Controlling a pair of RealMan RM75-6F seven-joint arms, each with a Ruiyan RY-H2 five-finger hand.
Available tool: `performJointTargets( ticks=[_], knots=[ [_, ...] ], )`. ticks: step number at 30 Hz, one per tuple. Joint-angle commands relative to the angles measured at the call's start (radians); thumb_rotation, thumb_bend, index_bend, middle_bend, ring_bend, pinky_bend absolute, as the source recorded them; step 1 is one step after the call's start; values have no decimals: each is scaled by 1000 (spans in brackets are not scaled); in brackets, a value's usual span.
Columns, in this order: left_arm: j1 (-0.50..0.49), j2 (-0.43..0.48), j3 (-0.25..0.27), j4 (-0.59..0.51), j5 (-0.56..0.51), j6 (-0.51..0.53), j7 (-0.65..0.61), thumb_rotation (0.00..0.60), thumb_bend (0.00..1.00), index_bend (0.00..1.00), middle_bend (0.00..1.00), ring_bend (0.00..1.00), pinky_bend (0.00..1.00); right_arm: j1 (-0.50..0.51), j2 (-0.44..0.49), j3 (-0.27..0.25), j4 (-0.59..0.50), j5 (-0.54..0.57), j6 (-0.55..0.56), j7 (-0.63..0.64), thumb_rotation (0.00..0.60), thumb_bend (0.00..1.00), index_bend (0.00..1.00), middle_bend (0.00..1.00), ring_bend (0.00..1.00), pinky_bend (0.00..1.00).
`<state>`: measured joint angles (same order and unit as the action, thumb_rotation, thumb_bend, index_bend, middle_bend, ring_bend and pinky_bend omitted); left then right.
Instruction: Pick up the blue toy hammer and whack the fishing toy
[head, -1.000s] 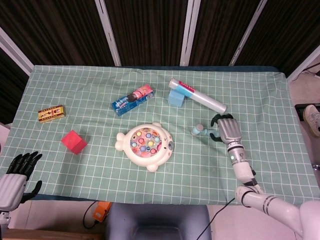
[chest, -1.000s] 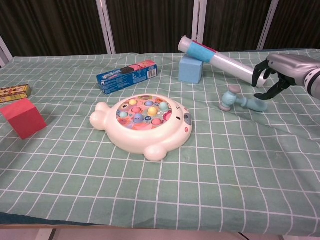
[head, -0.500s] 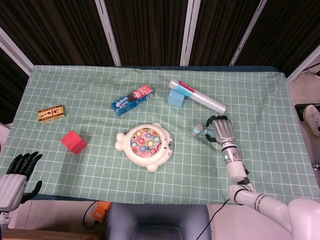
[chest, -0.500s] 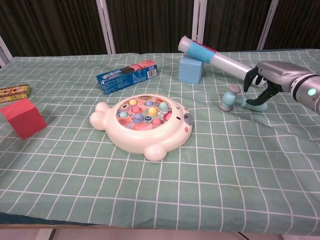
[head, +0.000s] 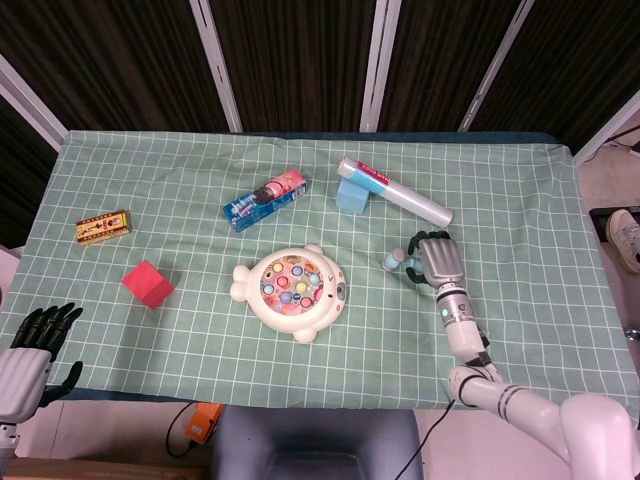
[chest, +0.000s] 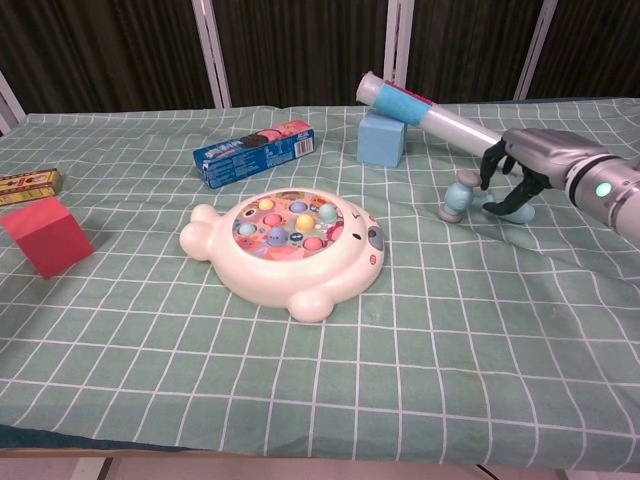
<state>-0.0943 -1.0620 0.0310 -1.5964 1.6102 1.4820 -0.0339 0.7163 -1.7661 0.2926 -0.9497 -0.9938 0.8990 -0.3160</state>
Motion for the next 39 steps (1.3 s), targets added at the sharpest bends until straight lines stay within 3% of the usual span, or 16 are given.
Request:
performJointTargets(
  ticks=[1, 39],
  knots=[
    [0, -1, 0, 1, 0, 0, 0, 600, 416, 0, 56, 17, 79, 3, -5, -1, 7, -2, -3, 3, 600, 479, 603, 418, 322, 328],
    [1, 2, -1, 2, -3, -1, -3, 600, 415, 0, 56, 17, 79, 24, -56, 5, 73, -8, -24, 23, 600, 501, 644, 419, 322, 357]
  ],
)
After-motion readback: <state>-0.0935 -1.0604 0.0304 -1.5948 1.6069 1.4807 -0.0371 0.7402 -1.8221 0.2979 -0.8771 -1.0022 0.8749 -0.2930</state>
